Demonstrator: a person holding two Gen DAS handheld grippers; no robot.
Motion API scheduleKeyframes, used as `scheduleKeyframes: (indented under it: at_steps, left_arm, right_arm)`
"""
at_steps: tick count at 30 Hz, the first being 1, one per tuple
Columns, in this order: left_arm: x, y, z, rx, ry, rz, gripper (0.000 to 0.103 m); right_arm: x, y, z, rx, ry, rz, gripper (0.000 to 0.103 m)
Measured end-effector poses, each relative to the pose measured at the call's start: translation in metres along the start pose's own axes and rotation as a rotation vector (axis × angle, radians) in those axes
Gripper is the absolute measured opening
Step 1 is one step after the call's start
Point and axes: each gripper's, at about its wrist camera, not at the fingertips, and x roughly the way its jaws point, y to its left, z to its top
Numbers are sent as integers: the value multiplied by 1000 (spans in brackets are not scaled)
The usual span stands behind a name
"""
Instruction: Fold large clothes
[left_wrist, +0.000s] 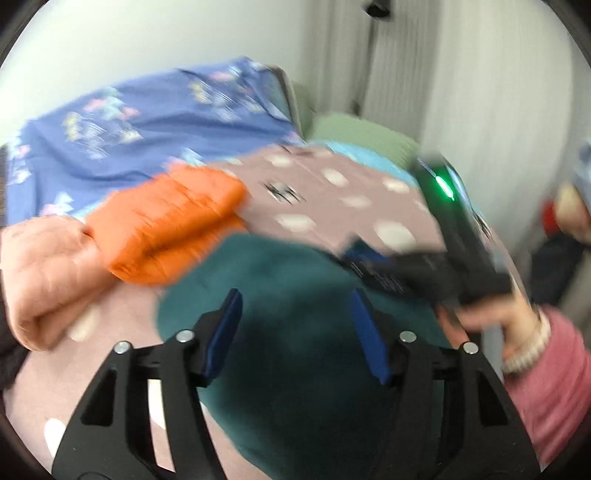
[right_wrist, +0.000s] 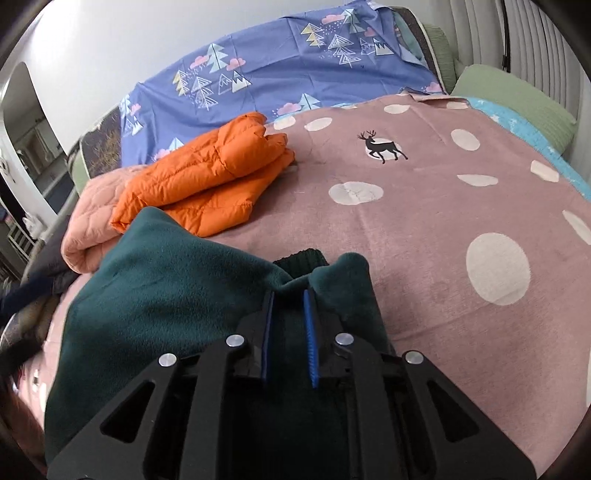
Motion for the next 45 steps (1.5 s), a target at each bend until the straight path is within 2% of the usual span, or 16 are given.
scheduleKeyframes:
  at_steps: [4, 7, 8, 10, 16, 19, 22, 24, 28, 32, 34, 35, 36, 39, 41, 45]
  left_arm:
    - [24, 18, 26, -73, 23, -52, 62]
    - [85, 19, 7, 1, 167, 52, 70]
    - [97, 30, -3, -39, 165, 26, 72]
    - [97, 57, -7, -185, 175, -89, 73]
    - [85, 43, -7, -100, 145, 1, 77]
    - [79, 46, -8, -113, 134, 11, 78]
    - [79, 52, -10, -138, 127, 2, 79]
    - [78, 48, -7, -118, 132, 29, 79]
    - [62, 28, 10, -44, 130, 120, 75]
    - [24, 2, 26, 9, 37, 15, 74]
    - [37, -9, 19, 29, 101, -6, 75]
    - [60, -15, 5, 66, 194, 39, 77]
    - [67, -20, -6, 117, 166, 82, 78]
    - [59, -10, -3, 75, 165, 50, 78]
    - [58, -7, -4, 74, 160, 42, 78]
    - [63, -22, -3, 139, 169, 105, 78]
  right_arm:
    - [-2, -4, 0, 16, -3, 37, 15]
    - [0, -6, 0, 26, 3, 55, 15]
    - [2, -8, 0, 42, 9, 82, 15]
    - [1, -11, 3, 62, 13, 120, 15]
    - [-16, -14, 2, 80, -19, 170, 15]
    - [-47, -16, -3, 133, -51, 207, 23]
    - [-54, -4, -19, 55, -35, 161, 28]
    - [-45, -2, -29, 35, -42, 132, 27]
    - [-43, -16, -30, 102, -45, 189, 27]
    - [-43, -23, -30, 130, -46, 236, 26]
    - [-46, -21, -32, 119, -58, 238, 26]
    - [-51, -20, -33, 115, -55, 226, 26]
    - [-57, -21, -35, 122, -40, 213, 26]
    - [-91, -15, -49, 90, -92, 214, 26]
    - [-100, -8, -65, 24, -86, 164, 26]
    - [-79, -34, -83, 156, -42, 260, 23]
